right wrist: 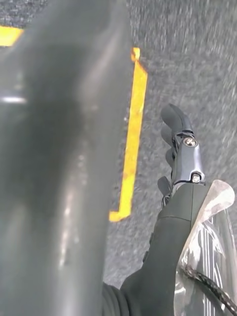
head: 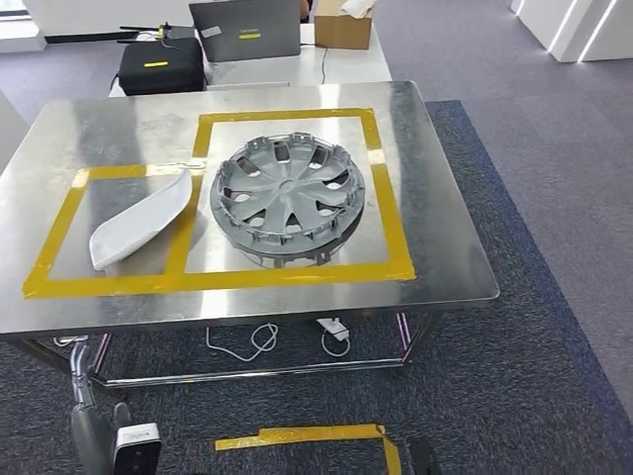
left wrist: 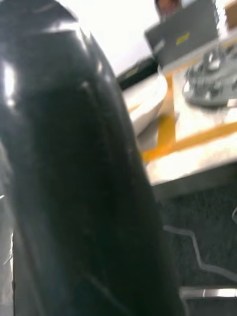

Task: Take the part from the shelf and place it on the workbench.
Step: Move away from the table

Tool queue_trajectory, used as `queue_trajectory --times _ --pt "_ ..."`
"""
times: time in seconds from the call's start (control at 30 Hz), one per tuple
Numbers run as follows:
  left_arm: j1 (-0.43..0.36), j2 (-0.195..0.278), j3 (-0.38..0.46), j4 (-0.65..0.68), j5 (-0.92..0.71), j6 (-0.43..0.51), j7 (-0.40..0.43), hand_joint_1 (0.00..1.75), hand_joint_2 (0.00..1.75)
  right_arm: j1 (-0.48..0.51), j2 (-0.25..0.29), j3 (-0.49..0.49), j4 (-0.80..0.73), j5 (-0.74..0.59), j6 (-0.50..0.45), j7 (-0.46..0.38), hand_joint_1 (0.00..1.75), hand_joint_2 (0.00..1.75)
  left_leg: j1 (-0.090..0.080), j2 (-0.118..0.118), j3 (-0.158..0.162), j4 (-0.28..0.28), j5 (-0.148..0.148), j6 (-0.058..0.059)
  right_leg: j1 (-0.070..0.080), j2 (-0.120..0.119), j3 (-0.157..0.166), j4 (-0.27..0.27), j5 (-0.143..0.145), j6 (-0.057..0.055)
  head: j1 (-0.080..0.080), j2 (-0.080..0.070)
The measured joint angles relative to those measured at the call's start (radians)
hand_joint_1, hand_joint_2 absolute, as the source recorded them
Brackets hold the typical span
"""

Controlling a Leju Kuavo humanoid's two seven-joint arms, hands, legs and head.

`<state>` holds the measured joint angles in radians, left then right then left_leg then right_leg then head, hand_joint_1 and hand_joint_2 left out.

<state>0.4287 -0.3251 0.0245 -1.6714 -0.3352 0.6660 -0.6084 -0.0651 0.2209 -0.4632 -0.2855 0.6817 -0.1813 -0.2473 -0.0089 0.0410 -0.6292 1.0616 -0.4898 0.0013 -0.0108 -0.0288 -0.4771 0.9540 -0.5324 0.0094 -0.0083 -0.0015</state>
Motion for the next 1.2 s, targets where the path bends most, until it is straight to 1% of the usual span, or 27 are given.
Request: queue_trajectory --times 0.07,0.1,0.13,0.17,0.2,0.27,0.33,0.37,0.43,0.47,0.53,0.57,0.6,0.63,0.7,0.77,0.83,0.87,0.9,0.93,0.97,1.0,1.07,1.1,1.13,1.17,1.2 --pt "0.001 -0.004 0.036 0.041 0.015 0.018 0.033 0.00 0.00 0.002 0.000 -0.007 0.000 -0.010 0.001 -0.012 0.00 0.00 0.005 -0.028 -0.017 0.110 -0.105 -0.012 -0.001 0.014 -0.026 0.001 0.023 -0.007 -0.001 0.000" --pt "-0.002 -0.005 0.061 0.076 0.029 0.023 0.044 0.00 0.00 0.004 0.000 -0.012 0.000 -0.016 0.001 -0.021 0.00 0.00 0.007 -0.032 -0.022 0.167 -0.138 -0.014 -0.001 0.022 -0.038 0.002 0.035 -0.007 -0.001 0.000" --pt "-0.005 -0.006 0.090 0.117 0.042 0.026 0.050 0.00 0.00 0.008 -0.001 -0.018 0.000 -0.020 0.002 -0.030 0.00 0.00 0.008 -0.033 -0.017 0.204 -0.145 -0.015 -0.001 0.031 -0.051 0.004 0.047 -0.006 0.000 0.000" --pt "-0.008 -0.008 0.123 0.160 0.051 0.029 0.053 0.00 0.00 0.011 -0.001 -0.023 0.000 -0.023 0.002 -0.038 0.00 0.00 0.010 -0.034 0.000 0.210 -0.129 -0.015 0.000 0.041 -0.065 0.007 0.058 -0.004 0.000 0.000" --pt "-0.015 -0.009 0.158 0.207 0.055 0.031 0.054 0.00 0.00 0.015 -0.002 -0.028 0.000 -0.025 0.002 -0.045 0.00 0.00 0.012 -0.039 0.031 0.180 -0.099 -0.013 -0.001 0.051 -0.081 0.011 0.069 -0.002 0.000 0.000" --pt "-0.037 -0.011 0.226 0.301 0.060 0.033 0.053 0.00 0.00 0.019 -0.002 -0.036 0.000 -0.027 0.003 -0.058 0.00 0.00 0.013 -0.076 0.128 0.043 -0.056 -0.002 0.000 0.072 -0.111 0.020 0.089 0.006 -0.001 0.000" --pt "-0.077 -0.014 0.292 0.414 0.076 0.018 0.043 0.00 0.00 0.020 -0.002 -0.041 0.000 -0.027 0.005 -0.073 0.00 0.00 0.013 -0.115 0.198 -0.077 -0.059 0.010 -0.001 0.090 -0.131 0.024 0.111 0.018 0.000 0.000" --pt "-0.103 -0.016 0.328 0.478 0.083 0.002 0.036 0.00 0.00 0.020 -0.002 -0.044 0.000 -0.027 0.006 -0.080 0.00 0.00 0.011 -0.121 0.207 -0.101 -0.065 0.015 -0.003 0.099 -0.137 0.023 0.122 0.026 0.000 0.000" --pt "-0.160 -0.014 0.407 0.623 0.077 -0.048 0.028 0.00 0.00 0.026 -0.002 -0.050 0.002 -0.027 0.009 -0.094 0.00 0.00 0.009 -0.098 0.196 -0.108 -0.053 0.025 -0.005 0.109 -0.147 0.019 0.136 0.039 0.000 0.000" --pt "-0.185 -0.010 0.447 0.695 0.062 -0.073 0.028 0.00 0.00 0.030 -0.002 -0.053 0.003 -0.027 0.011 -0.100 0.00 0.00 0.010 -0.085 0.187 -0.109 -0.042 0.033 -0.006 0.099 -0.155 0.030 0.119 0.042 0.002 0.000" --pt "-0.229 0.002 0.517 0.829 0.033 -0.111 0.030 0.00 0.00 0.034 -0.002 -0.058 0.006 -0.027 0.014 -0.109 0.00 0.00 0.011 -0.054 0.162 -0.112 -0.020 0.047 -0.007 0.062 -0.185 0.106 0.027 0.047 0.008 0.000" --pt "-0.247 0.008 0.546 0.888 0.024 -0.122 0.032 0.00 0.00 0.034 -0.002 -0.060 0.006 -0.027 0.015 -0.112 0.00 0.00 0.009 -0.040 0.147 -0.111 -0.009 0.050 -0.008 0.046 -0.203 0.171 -0.029 0.051 0.011 0.000" --pt "-0.263 0.013 0.570 0.940 0.019 -0.130 0.033 0.00 0.00 0.034 -0.002 -0.061 0.007 -0.027 0.016 -0.114 0.00 0.00 0.008 -0.024 0.131 -0.109 0.003 0.050 -0.008 0.040 -0.217 0.240 -0.067 0.056 0.012 0.000" --pt "-0.277 0.017 0.591 0.985 0.016 -0.136 0.033 0.00 0.00 0.034 -0.003 -0.061 0.007 -0.027 0.016 -0.115 0.00 0.00 0.007 -0.009 0.114 -0.106 0.014 0.050 -0.008 0.037 -0.221 0.297 -0.079 0.060 0.012 0.000" --pt "-0.308 0.025 0.623 1.061 0.001 -0.144 0.040 0.00 0.00 0.035 -0.004 -0.062 0.008 -0.026 0.018 -0.115 0.00 0.00 0.005 0.018 0.076 -0.097 0.036 0.048 -0.009 0.031 -0.186 0.327 -0.032 0.064 0.012 0.000" --pt "-0.340 0.036 0.638 1.133 -0.040 -0.145 0.061 0.00 0.00 0.034 -0.005 -0.063 0.009 -0.023 0.021 -0.115 0.00 0.00 0.003 0.039 0.045 -0.083 0.052 0.042 -0.008 0.002 -0.078 0.219 0.010 0.062 0.013 0.000" --pt "-0.366 0.052 0.641 1.203 -0.086 -0.154 0.091 0.00 0.00 0.025 -0.006 -0.063 0.009 -0.018 0.026 -0.114 0.00 0.00 -0.001 0.057 0.025 -0.065 0.066 0.033 -0.005 -0.034 0.041 0.056 -0.015 0.053 0.012 0.000" --pt "-0.377 0.061 0.642 1.234 -0.100 -0.162 0.104 0.00 0.00 0.021 -0.006 -0.062 0.010 -0.016 0.028 -0.113 0.00 0.00 -0.002 0.067 0.018 -0.060 0.074 0.028 -0.002 -0.041 0.071 0.005 -0.032 0.047 0.012 0.000" --pt "-0.385 0.069 0.642 1.261 -0.107 -0.169 0.114 0.00 0.00 0.019 -0.006 -0.062 0.011 -0.015 0.029 -0.112 0.00 0.00 -0.002 0.078 0.013 -0.056 0.083 0.024 0.000 -0.036 0.076 -0.019 -0.039 0.039 0.012 0.000" --pt "-0.392 0.078 0.642 1.285 -0.110 -0.174 0.122 0.00 0.00 0.020 -0.006 -0.062 0.012 -0.014 0.030 -0.111 0.00 0.00 0.001 0.078 0.010 -0.054 0.086 0.016 0.000 -0.028 0.065 -0.020 -0.036 0.029 0.012 0.000" --pt "-0.396 0.086 0.643 1.305 -0.111 -0.179 0.128 0.00 0.00 0.022 -0.006 -0.062 0.014 -0.014 0.031 -0.109 0.00 0.00 0.004 0.063 0.006 -0.048 0.073 0.008 0.000 -0.020 0.054 -0.018 -0.027 0.020 0.012 0.000" --pt "-0.399 0.092 0.644 1.322 -0.108 -0.184 0.134 0.00 0.00 0.025 -0.007 -0.063 0.015 -0.014 0.030 -0.107 0.00 0.00 0.007 0.038 0.000 -0.028 0.042 -0.001 -0.001 -0.014 0.043 -0.017 -0.017 0.010 0.012 0.000" --pt "-0.401 0.105 0.651 1.350 -0.094 -0.203 0.151 0.00 0.00 0.025 -0.007 -0.063 0.017 -0.014 0.028 -0.106 0.00 0.00 0.010 -0.017 -0.018 0.066 -0.062 -0.011 0.000 0.004 0.016 -0.017 0.006 -0.005 0.011 0.000" --pt "-0.402 0.111 0.656 1.361 -0.084 -0.219 0.158 0.00 0.00 0.023 -0.007 -0.063 0.018 -0.014 0.026 -0.106 0.00 0.00 0.010 -0.029 -0.027 0.130 -0.105 -0.011 0.001 0.015 0.001 -0.016 0.017 -0.009 0.011 0.000" --pt "-0.404 0.116 0.663 1.369 -0.075 -0.238 0.163 0.00 0.00 0.022 -0.007 -0.062 0.019 -0.014 0.023 -0.107 0.00 0.00 0.010 -0.034 -0.031 0.184 -0.125 -0.009 0.003 0.028 -0.013 -0.013 0.028 -0.010 0.010 0.000" --pt "-0.406 0.121 0.669 1.376 -0.068 -0.257 0.165 0.00 0.00 0.022 -0.007 -0.062 0.019 -0.015 0.020 -0.109 0.00 0.00 0.010 -0.036 -0.025 0.214 -0.120 -0.007 0.004 0.040 -0.027 -0.010 0.038 -0.010 0.011 0.000" --pt "-0.409 0.125 0.674 1.381 -0.063 -0.276 0.165 0.00 0.00 0.023 -0.007 -0.063 0.019 -0.016 0.017 -0.111 0.00 0.00 0.010 -0.037 -0.005 0.209 -0.095 -0.004 0.004 0.051 -0.041 -0.005 0.048 -0.008 0.011 0.000"
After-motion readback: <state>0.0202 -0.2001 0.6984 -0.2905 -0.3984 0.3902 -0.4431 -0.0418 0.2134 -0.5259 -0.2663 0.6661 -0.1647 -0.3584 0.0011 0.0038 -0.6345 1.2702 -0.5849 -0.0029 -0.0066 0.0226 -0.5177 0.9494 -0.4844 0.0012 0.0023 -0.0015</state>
